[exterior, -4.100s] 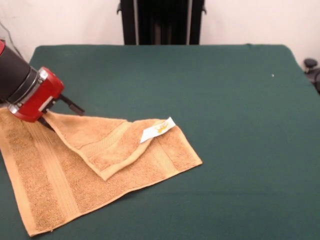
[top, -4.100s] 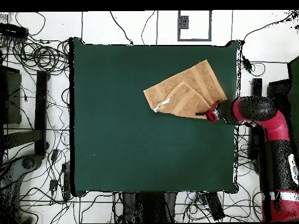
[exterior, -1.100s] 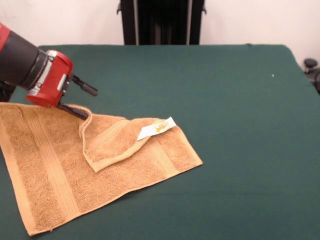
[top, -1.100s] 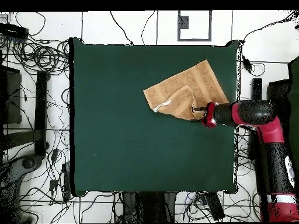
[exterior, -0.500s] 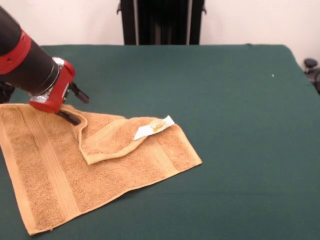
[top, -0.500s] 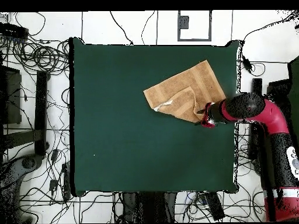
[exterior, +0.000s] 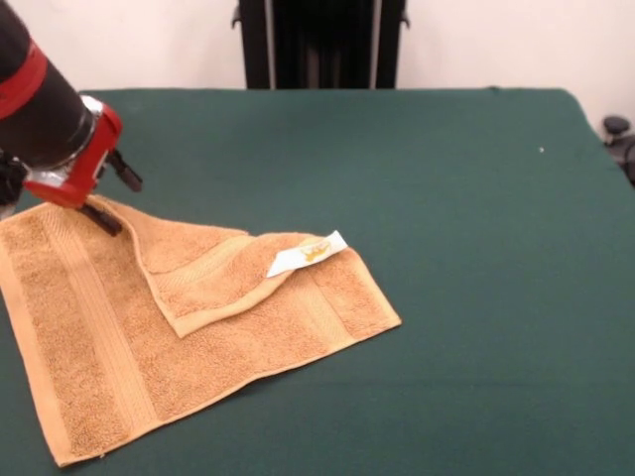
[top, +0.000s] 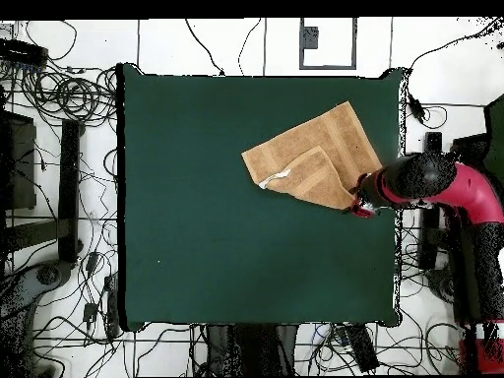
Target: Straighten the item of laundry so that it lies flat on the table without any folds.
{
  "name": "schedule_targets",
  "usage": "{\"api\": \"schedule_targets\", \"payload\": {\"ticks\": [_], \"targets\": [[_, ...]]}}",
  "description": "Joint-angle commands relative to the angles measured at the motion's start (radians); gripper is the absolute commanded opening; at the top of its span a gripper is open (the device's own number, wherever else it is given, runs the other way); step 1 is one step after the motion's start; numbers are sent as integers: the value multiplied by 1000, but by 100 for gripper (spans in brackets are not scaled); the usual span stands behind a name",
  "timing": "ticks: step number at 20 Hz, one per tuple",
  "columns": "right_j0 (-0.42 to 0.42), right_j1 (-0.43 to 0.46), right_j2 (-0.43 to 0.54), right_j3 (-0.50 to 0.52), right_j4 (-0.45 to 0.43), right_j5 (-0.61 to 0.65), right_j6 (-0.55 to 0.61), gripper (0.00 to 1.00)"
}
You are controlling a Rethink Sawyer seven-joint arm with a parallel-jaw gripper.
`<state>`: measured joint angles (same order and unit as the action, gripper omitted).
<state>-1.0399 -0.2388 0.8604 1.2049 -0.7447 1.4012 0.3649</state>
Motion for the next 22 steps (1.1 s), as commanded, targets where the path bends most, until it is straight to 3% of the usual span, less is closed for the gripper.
{"api": "schedule_targets", "payload": {"ticks": [1, 8, 15, 22], "targets": [[29, -13, -88, 77, 74, 97, 23, 100], [4, 16, -95, 107, 117, 99, -50, 100], [32, 49, -115, 63, 79, -10, 4, 100], [7, 54, -72, 69, 105, -124, -3, 100]]}}
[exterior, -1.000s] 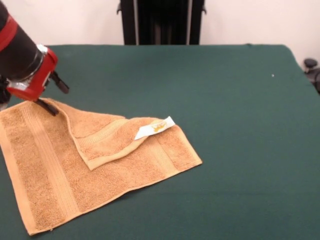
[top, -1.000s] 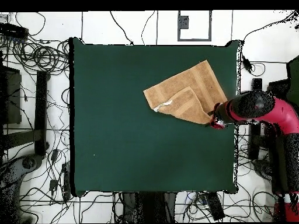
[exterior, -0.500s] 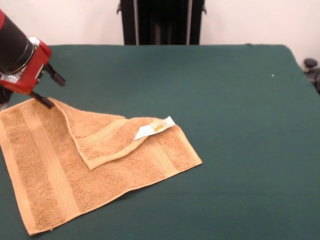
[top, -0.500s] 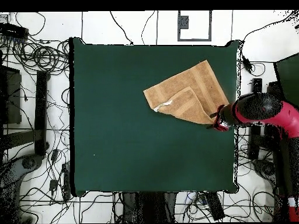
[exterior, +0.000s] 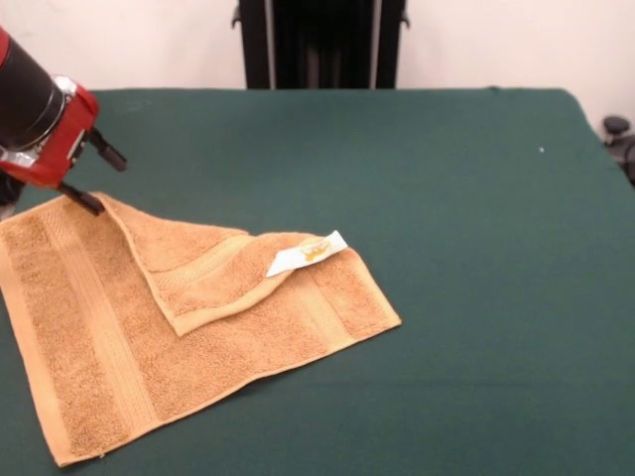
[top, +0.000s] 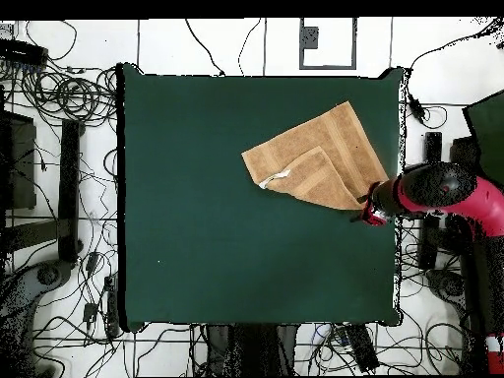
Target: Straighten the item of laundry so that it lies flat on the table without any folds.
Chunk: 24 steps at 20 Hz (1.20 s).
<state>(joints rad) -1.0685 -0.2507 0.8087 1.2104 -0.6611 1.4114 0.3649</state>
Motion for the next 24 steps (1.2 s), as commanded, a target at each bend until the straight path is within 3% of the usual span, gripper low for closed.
{"api": "schedule_targets", "payload": {"ticks": [1, 7, 12, 16, 24], "targets": [[33, 66, -14, 66, 25, -147, -2, 100], [15, 47, 15, 106, 38, -259, 21, 100], [-8, 95, 44, 118, 89, -346, 5, 100], [-19, 162, 75, 84, 178, -338, -39, 100], [-67, 203, 140, 142, 301, -340, -77, 100]]}}
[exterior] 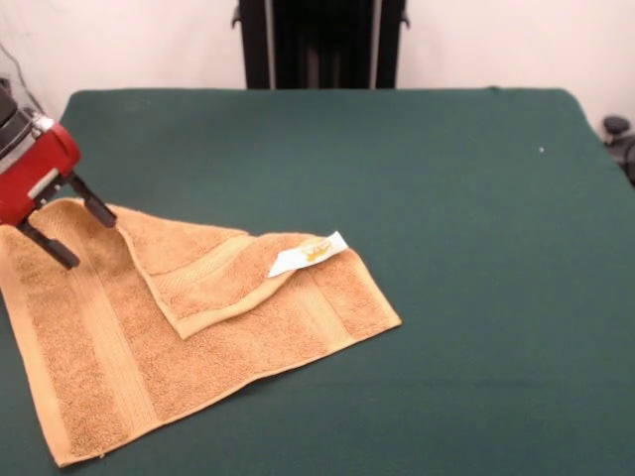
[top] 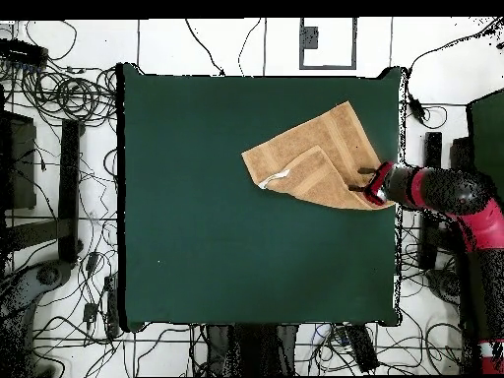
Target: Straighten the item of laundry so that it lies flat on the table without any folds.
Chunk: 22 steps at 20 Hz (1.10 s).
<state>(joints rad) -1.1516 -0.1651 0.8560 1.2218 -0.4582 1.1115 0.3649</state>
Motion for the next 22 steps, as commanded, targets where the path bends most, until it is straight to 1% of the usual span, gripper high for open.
{"api": "schedule_targets", "payload": {"ticks": [1, 4, 7, 9, 16, 19, 22], "targets": [[11, 124, 102, 137, 105, -53, -76, 100], [22, 128, 92, 127, 85, -84, -73, 100], [55, 102, 44, 91, 25, -115, -45, 100], [62, 103, 37, 77, 11, -136, -39, 100], [75, 132, 25, 30, 0, -135, -52, 100], [65, 142, 41, 31, 13, -143, -62, 100], [42, 158, 76, 58, 36, -164, -75, 100]]}}
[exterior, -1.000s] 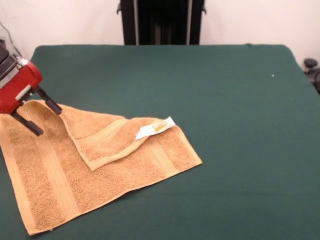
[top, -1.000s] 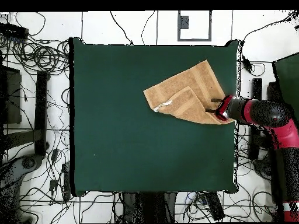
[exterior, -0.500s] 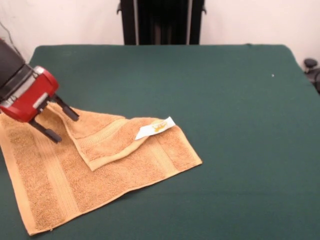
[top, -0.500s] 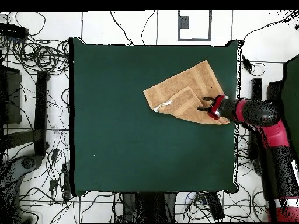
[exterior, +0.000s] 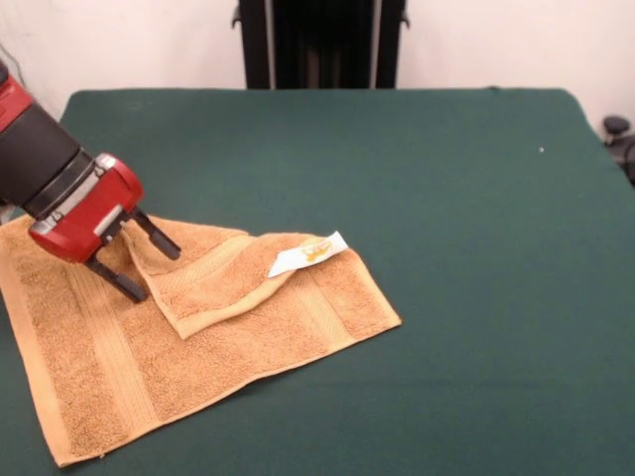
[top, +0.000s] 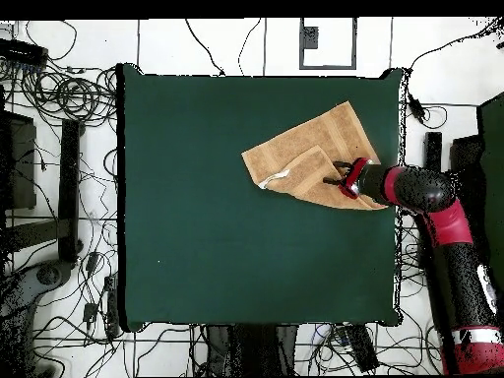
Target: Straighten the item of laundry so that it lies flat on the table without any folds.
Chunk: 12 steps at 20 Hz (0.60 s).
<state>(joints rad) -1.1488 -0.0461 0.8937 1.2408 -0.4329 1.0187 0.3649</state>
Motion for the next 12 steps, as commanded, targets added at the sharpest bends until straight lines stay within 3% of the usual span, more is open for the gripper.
{"api": "schedule_targets", "payload": {"ticks": [1, 12], "targets": [[34, 44, 44, 43, 16, -70, -79, 100], [45, 85, 46, 10, 15, -68, -86, 100]]}}
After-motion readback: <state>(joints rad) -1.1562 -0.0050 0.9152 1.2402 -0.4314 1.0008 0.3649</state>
